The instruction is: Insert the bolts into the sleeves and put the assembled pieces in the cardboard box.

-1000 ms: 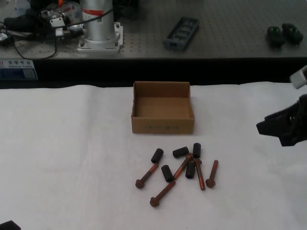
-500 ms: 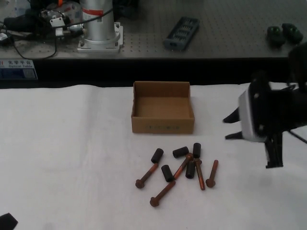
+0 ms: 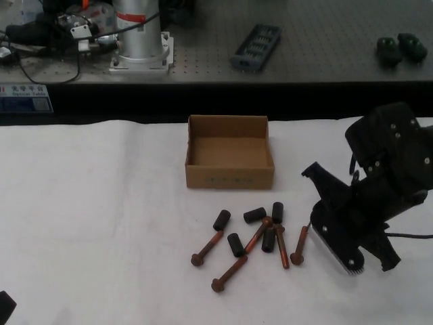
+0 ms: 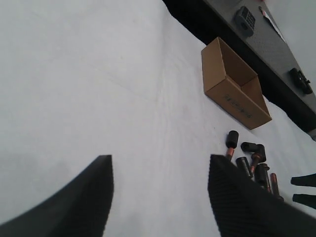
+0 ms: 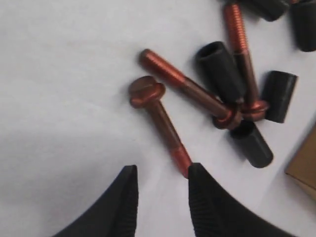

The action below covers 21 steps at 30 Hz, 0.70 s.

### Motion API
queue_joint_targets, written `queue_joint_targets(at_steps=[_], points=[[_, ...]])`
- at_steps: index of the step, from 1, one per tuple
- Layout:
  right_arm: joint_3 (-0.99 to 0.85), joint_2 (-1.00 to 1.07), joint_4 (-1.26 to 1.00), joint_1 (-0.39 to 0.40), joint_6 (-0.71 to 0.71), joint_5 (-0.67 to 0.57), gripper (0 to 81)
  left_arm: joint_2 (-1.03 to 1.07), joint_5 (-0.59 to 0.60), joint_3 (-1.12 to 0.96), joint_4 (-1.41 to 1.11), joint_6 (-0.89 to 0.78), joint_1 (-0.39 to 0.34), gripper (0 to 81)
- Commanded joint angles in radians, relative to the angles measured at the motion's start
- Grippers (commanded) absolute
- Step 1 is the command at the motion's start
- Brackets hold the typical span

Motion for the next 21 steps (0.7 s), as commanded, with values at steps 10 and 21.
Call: queue_joint_targets(at_steps=[10,21], points=[[-0.005,0.027,-0.018,0.018,-0.114,-0.004,26.9,0.0,-0.006,-0.011,-0.014,0.021,0.003,42.0],[-0.008,0.086,-0.084,0.048,-0.159,0.008,26.9,0.0,-0.006,-0.011,-0.014,0.032,0.003,42.0]])
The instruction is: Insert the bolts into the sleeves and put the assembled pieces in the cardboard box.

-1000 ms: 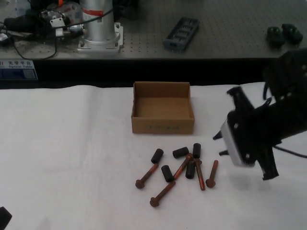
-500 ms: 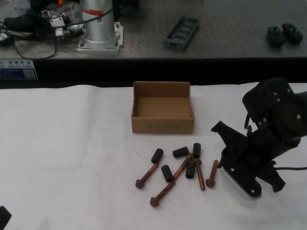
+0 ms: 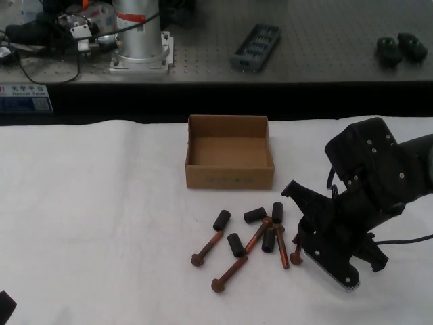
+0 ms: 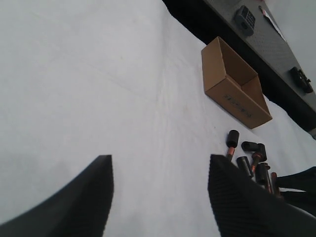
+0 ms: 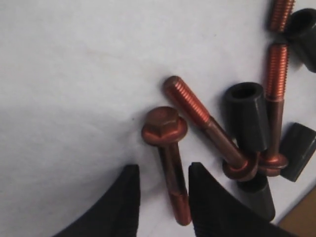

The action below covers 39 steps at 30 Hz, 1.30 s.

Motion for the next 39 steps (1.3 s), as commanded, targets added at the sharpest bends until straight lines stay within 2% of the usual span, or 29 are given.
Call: queue_joint_targets(at_steps=[1,12,14,17,21,25,27,32,35,39], points=[[-0.008,0.02,-0.013,0.005,-0.01,-0.003,26.9,0.0,-0.006,-0.011,-0.014,0.026,0.003,42.0],[-0.008,0.023,0.016,0.005,-0.059,0.0,26.6,0.0,-0.006,-0.011,-0.014,0.026,0.003,42.0],[-0.008,0.025,0.03,0.005,-0.072,0.0,23.0,0.0,-0.006,-0.011,-0.014,0.026,0.003,42.0],[-0.008,0.032,0.04,0.005,-0.094,0.002,12.5,0.0,-0.006,-0.011,-0.014,0.026,0.003,42.0],[-0.008,0.048,0.04,0.016,-0.1,0.037,2.8,0.0,-0.006,-0.011,-0.014,0.026,0.003,42.0],[-0.008,0.046,0.038,0.028,-0.097,0.061,0.2,0.0,-0.006,-0.011,-0.014,0.026,0.003,42.0],[-0.008,0.038,0.038,0.033,-0.08,0.063,2.2,0.0,-0.006,-0.011,-0.014,0.026,0.003,42.0],[-0.008,-0.03,0.031,0.051,0.09,0.104,2.5,0.0,0.033,-0.011,-0.017,0.026,0.003,42.0],[-0.008,-0.103,0.031,0.059,0.253,0.098,2.5,0.0,0.107,-0.011,-0.099,0.021,0.003,42.0],[-0.008,-0.206,0.044,0.063,0.539,0.059,2.5,0.0,0.117,-0.011,-0.185,0.001,0.003,41.5]])
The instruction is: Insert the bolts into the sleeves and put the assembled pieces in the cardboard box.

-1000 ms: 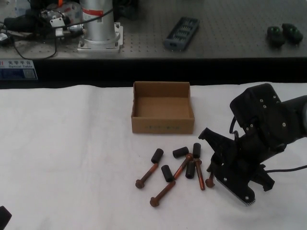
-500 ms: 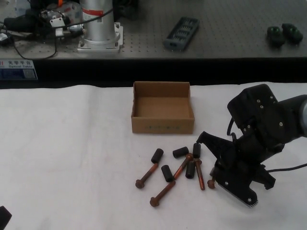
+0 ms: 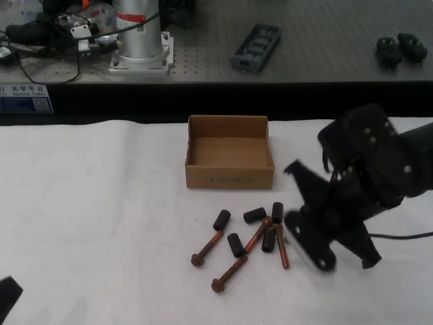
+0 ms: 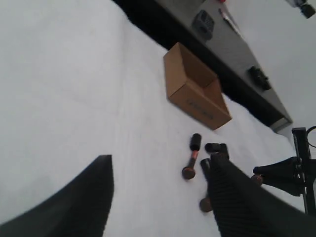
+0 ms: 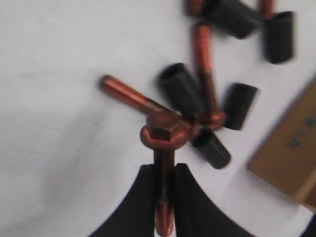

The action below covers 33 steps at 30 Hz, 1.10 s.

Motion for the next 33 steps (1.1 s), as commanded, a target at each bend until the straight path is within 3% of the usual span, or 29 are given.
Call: queue_joint_targets(at_steps=[1,6,13,18,23,29,33], points=[[-0.004,-0.084,0.022,0.002,0.208,-0.047,2.5,0.0,0.025,-0.012,-0.095,-0.001,0.003,40.5],[-0.004,-0.199,0.057,0.002,0.507,-0.113,2.5,0.0,0.047,-0.141,0.045,0.032,0.003,36.9],[-0.002,-0.345,0.198,0.002,1.088,-0.178,2.5,0.201,0.115,-0.362,0.275,0.296,0.003,36.8],[0.004,-0.441,0.326,0.002,1.269,-0.178,2.5,0.476,0.148,-0.49,0.269,0.39,-0.033,36.8],[0.004,-0.538,0.462,0.002,1.31,-0.176,2.5,0.782,0.153,-0.634,0.269,0.424,-0.171,36.8],[0.004,-0.652,0.586,0.002,1.327,-0.159,2.5,1.122,-0.079,-0.832,0.238,0.562,-0.447,36.8],[0.004,-0.738,0.635,0.0,1.327,-0.115,2.5,1.315,-0.207,-0.954,0.208,0.568,-0.558,36.8]])
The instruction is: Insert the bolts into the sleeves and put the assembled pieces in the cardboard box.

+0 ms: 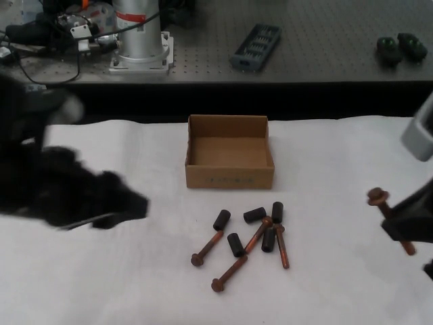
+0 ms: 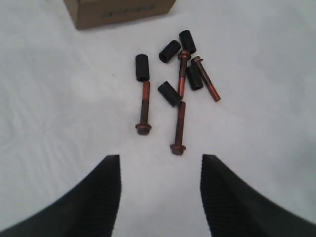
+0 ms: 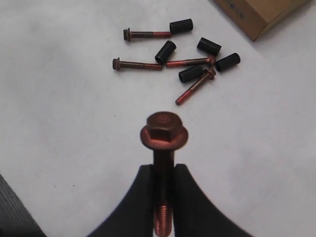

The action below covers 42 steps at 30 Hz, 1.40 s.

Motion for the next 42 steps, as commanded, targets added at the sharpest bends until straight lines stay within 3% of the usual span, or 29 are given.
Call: queue_joint_targets(at_steps=[1,7,11,17,42], points=[[-0.002,-0.02,0.015,0.0,0.003,0.009,2.5,0.176,-0.148,-0.118,-0.028,0.033,-0.095,36.8],[-0.002,-0.13,0.055,0.0,0.091,0.011,2.5,0.403,-0.272,-0.282,-0.028,0.033,-0.175,34.6],[-0.002,-0.183,0.057,0.0,0.102,0.011,2.5,0.541,-0.279,-0.378,-0.028,0.035,-0.2,30.5],[-0.002,-0.196,0.057,0.0,0.102,0.011,2.5,0.679,-0.279,-0.478,-0.022,0.046,-0.212,30.5],[-0.002,-0.193,0.054,0.0,0.097,0.007,2.5,0.858,-0.264,-0.505,-0.091,0.182,-0.212,30.5]])
